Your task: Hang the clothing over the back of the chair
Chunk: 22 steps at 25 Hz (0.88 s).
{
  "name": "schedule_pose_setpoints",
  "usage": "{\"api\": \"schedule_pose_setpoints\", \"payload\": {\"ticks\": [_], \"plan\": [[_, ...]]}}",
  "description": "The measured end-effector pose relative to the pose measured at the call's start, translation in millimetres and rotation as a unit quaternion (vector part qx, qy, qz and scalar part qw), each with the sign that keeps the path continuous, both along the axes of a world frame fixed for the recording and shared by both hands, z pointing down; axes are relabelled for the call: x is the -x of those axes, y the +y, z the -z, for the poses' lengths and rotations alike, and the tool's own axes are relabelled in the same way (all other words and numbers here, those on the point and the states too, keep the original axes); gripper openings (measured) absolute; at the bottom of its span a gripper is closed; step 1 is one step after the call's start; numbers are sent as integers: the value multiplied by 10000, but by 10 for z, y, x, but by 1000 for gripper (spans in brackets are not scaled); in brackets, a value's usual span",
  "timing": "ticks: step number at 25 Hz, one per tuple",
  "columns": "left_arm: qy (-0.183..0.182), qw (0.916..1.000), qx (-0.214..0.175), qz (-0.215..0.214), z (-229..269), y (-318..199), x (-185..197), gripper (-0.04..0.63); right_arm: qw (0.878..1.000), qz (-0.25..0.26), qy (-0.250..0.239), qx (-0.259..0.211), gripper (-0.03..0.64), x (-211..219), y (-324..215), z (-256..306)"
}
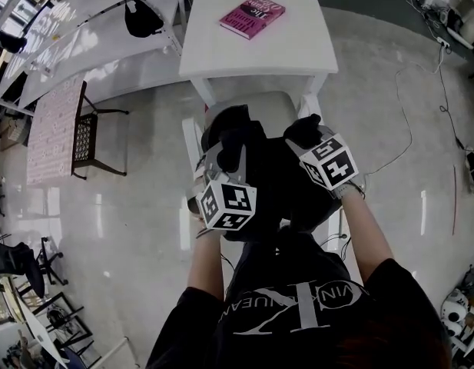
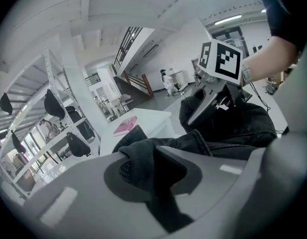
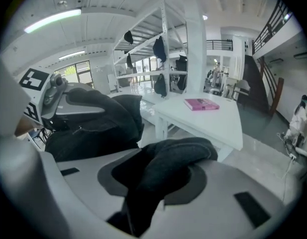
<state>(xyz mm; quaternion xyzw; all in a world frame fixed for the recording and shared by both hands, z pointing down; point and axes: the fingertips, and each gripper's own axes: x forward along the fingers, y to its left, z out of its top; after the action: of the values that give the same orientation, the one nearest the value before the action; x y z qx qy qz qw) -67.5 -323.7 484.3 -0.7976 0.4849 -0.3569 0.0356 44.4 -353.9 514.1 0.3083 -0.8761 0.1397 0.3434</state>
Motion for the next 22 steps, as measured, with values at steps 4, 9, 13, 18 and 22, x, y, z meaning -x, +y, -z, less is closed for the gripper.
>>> {"api": "schedule_pose_setpoints", "payload": {"ticks": [4, 9, 13, 18, 22], "plan": [[-137, 9997, 197, -94, -73, 5, -9, 58, 9994, -39, 82, 329, 154, -42, 65, -85], [-351, 9988, 284, -165, -100, 6, -40, 58, 9971, -171, 125, 732, 215, -128, 124, -164], [-386, 9985, 363, -137, -83, 22, -46, 58, 9957, -291, 183, 859, 233, -198, 179, -187], [-597, 9962, 549, -317, -223, 30, -63, 58, 9942, -345, 326, 961, 270, -289, 228, -263], [-643, 9952, 629, -372, -262, 21, -79, 58, 9942, -388, 185, 983, 272, -305, 262, -255]]}}
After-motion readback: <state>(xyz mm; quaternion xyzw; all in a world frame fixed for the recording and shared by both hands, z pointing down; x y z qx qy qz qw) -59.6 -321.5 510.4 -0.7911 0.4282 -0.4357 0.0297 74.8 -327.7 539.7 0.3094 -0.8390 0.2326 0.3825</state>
